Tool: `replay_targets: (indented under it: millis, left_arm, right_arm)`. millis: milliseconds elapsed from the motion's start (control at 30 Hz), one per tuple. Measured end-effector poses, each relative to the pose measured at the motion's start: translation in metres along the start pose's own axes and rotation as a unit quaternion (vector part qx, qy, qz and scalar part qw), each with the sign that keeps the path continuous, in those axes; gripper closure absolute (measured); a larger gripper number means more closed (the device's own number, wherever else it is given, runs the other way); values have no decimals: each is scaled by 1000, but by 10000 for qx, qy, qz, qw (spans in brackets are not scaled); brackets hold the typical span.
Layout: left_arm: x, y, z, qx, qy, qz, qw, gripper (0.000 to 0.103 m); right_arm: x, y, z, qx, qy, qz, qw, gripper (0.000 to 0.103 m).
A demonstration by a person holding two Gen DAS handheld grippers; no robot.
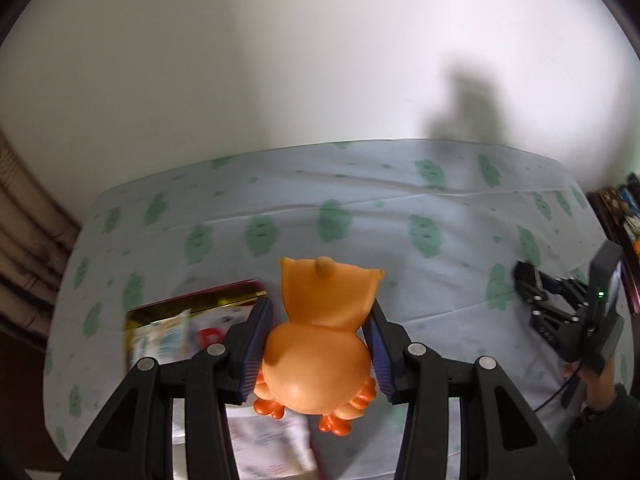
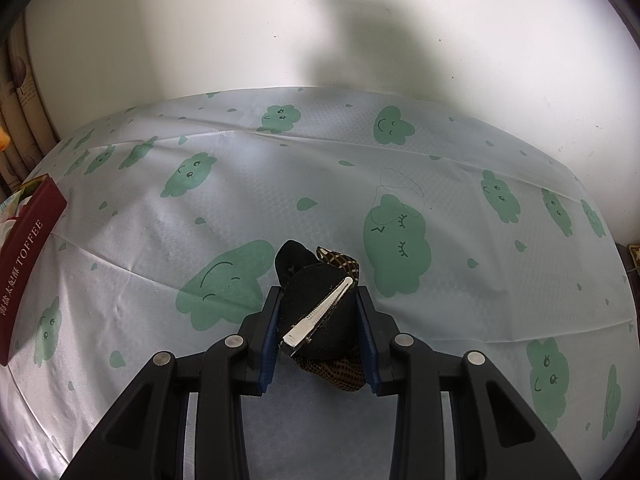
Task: Organize soft objects
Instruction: 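Carry the orange toy into the tin and release it with the left gripper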
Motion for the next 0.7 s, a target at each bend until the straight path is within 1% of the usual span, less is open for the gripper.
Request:
replay_targets:
  millis: [67,300,467,600,700]
  left_arm:
    - [6,0,-18,-63,-117,-80,9999,56]
    - [25,6,-71,-453,-488,-256,9975,56]
    - [36,15,-100,-629,-703,-325,9950,56]
    - [41,28,-113,-676,-772,-386,9940,56]
    - [41,40,-115,-587,-821,-462,9938,56]
  right_arm:
    - [0,0,0,1,-1,-1,10000,71]
    - [-1,0,0,9,-15,-3,10000,71]
    - [0,0,3,31,-37,-5,10000,71]
    - [0,0,2,33,-39,-5,10000,71]
    - [0,0,3,32,-39,-5,10000,71]
Point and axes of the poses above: each gripper's, at about its wrist camera, not at the fingertips, and y roughly the way its jaws point, z to its right, x to its underside, the point moved 6 cm from there along y, roughly the way its jaws point, and after that the axes turned 5 degrees about -x, right-handed, at the moved point
